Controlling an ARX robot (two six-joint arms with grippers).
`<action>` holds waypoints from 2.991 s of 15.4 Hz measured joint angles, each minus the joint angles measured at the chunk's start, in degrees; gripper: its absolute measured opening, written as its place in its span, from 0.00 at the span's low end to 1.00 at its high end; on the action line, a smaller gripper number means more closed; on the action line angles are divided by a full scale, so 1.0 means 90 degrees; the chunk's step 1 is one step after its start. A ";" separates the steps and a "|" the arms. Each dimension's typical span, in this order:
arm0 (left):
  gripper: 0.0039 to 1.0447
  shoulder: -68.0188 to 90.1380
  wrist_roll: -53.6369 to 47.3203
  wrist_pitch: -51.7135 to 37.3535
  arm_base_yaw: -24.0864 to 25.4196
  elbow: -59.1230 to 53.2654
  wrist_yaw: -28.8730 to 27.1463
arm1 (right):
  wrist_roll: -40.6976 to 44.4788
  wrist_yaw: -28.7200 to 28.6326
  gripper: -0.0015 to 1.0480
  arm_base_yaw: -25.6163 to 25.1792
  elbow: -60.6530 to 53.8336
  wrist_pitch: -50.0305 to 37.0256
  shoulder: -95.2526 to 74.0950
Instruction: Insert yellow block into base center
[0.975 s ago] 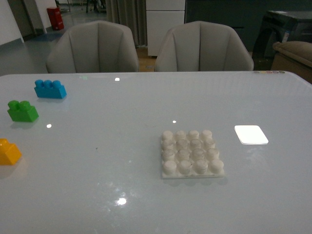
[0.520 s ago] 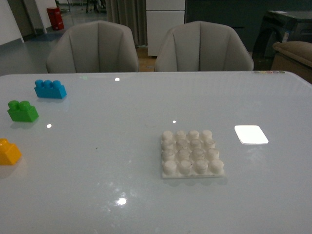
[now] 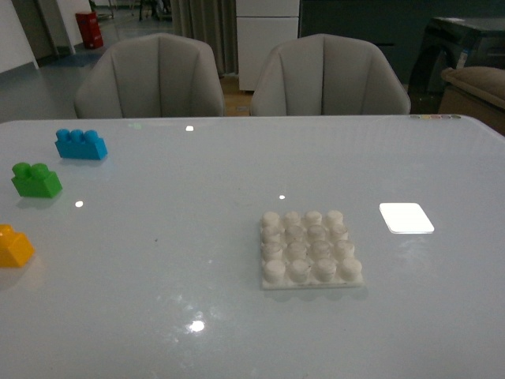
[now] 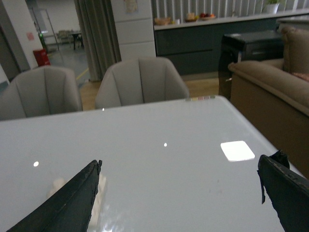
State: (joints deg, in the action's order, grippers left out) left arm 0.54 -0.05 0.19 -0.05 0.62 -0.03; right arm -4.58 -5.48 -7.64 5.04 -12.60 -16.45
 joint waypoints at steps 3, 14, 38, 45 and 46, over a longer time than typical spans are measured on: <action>0.94 0.0000 0.0000 0.0000 0.0000 0.0000 0.0000 | -0.0301 -0.0034 0.94 0.0078 0.1358 -0.2076 -0.3106; 0.94 0.0000 0.0000 0.0000 0.0000 0.0000 0.0000 | -0.1037 -0.0189 0.94 0.2154 0.6528 0.1049 -1.1077; 0.94 0.0000 0.0000 0.0000 0.0000 0.0000 0.0000 | -0.1676 -0.0036 0.94 0.2924 0.7866 0.1634 -1.2524; 0.94 0.0000 0.0000 -0.0002 0.0000 0.0000 0.0000 | -0.1875 -0.0024 0.94 0.3415 0.8585 0.1933 -1.2898; 0.94 0.0000 0.0000 -0.0002 0.0000 0.0000 0.0000 | -0.1875 -0.0015 0.94 0.3504 0.8706 0.1982 -1.2964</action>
State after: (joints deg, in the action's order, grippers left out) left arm 0.54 -0.05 0.16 -0.05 0.62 -0.03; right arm -21.45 -5.61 23.90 83.40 5.23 -133.12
